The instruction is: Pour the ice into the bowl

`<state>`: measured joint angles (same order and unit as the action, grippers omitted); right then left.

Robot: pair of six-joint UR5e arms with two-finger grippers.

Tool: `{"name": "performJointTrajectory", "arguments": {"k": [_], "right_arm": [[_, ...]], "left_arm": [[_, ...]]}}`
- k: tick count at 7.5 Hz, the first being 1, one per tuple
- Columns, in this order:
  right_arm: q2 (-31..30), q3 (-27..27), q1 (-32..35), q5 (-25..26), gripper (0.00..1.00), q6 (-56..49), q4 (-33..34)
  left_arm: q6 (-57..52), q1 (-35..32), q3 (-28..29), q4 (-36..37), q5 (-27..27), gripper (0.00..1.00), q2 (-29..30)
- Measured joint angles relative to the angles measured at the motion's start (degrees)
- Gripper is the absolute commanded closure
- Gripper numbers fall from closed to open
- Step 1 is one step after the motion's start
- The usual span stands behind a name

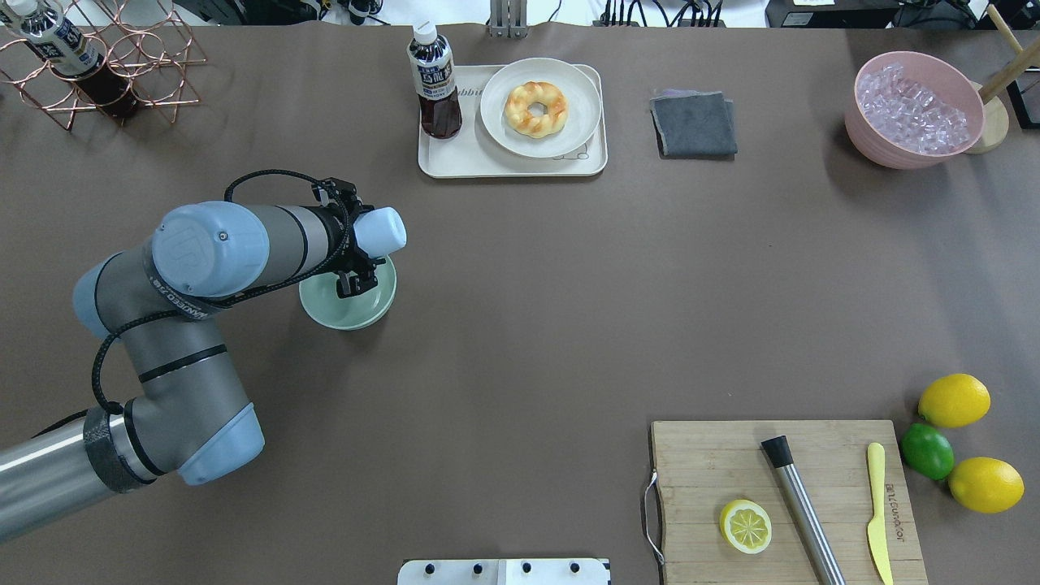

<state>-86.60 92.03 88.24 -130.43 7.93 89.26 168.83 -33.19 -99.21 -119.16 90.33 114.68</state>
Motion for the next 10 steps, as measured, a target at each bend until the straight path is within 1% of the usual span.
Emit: {"name": "performJointTrajectory", "arguments": {"k": [2, 4, 8, 10], "right_arm": [[-0.1, 0.3, 0.0, 0.0, 0.0, -0.2, 0.0], [-0.3, 0.7, 0.0, 0.1, 0.0, -0.2, 0.0], [-0.4, 0.9, 0.0, 0.0, 0.0, -0.1, 0.0], [-0.4, 0.9, 0.0, 0.0, 0.01, -0.1, 0.0]], "left_arm": [[1.8, 1.1, -0.2, -2.3, -2.1, 0.48, -0.8], [3.4, 1.6, -0.7, -3.1, -3.1, 0.49, -1.1], [8.2, 1.7, -0.9, -11.1, -8.2, 0.48, -4.4], [10.5, 1.7, -0.7, -12.7, -10.1, 0.48, -4.9]]}}
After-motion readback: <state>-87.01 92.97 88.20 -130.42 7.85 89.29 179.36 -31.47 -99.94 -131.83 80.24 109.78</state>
